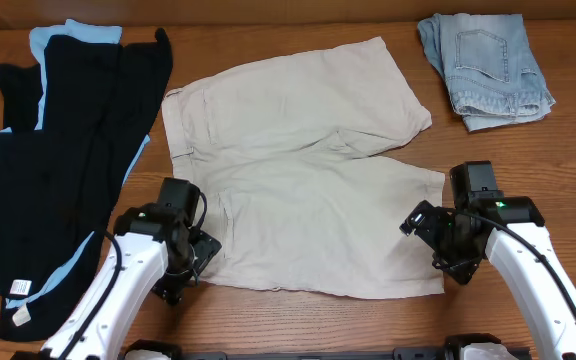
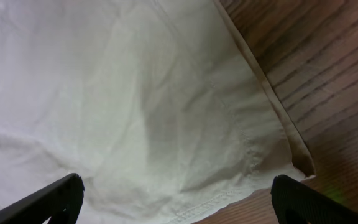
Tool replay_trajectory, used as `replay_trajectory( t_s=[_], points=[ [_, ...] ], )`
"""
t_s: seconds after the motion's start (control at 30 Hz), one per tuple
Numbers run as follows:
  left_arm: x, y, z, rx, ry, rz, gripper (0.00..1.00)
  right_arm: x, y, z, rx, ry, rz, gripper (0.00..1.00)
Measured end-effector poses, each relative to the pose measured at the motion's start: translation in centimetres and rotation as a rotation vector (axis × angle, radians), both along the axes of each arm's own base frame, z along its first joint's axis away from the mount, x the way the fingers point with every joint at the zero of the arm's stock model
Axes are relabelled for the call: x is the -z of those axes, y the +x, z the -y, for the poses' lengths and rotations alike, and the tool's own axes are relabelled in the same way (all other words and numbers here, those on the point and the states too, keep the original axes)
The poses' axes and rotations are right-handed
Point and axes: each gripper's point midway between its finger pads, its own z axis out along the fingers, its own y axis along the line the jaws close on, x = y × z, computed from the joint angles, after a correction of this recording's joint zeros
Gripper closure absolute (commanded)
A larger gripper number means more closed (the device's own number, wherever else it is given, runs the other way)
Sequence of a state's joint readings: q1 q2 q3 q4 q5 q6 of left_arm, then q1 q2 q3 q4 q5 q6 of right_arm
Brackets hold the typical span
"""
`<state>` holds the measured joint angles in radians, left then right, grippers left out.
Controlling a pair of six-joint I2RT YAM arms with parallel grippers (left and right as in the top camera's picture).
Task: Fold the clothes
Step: 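Grasp the left and right leg hems with the left and right grippers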
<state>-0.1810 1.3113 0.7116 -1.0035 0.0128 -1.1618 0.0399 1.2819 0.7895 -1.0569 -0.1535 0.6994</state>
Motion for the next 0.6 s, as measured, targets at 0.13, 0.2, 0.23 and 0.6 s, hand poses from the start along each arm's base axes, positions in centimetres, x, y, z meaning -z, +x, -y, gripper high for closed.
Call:
replay_trajectory(
  t_s=[0.13, 0.2, 0.23, 0.6],
  points=[
    [1.4, -0.3, 0.0, -0.014, 0.004, -0.022, 0.12, 0.0, 0.1, 0.0, -0.007, -0.001, 0.004, 0.00],
    [1.9, -0.4, -0.1, -0.016, 0.007, -0.038, 0.16, 0.0, 0.0, 0.0, -0.008, 0.000, 0.003, 0.01],
    [2.1, -0.4, -0.1, -0.016, 0.007, -0.038, 0.18, 0.0, 0.0, 0.0, -0.008, 0.000, 0.002, 0.01],
    [3.5, 1.2, 0.4, -0.020, -0.011, 0.011, 0.59, 1.8, -1.7, 0.1, 0.059, 0.001, -0.059, 0.05]
  ],
)
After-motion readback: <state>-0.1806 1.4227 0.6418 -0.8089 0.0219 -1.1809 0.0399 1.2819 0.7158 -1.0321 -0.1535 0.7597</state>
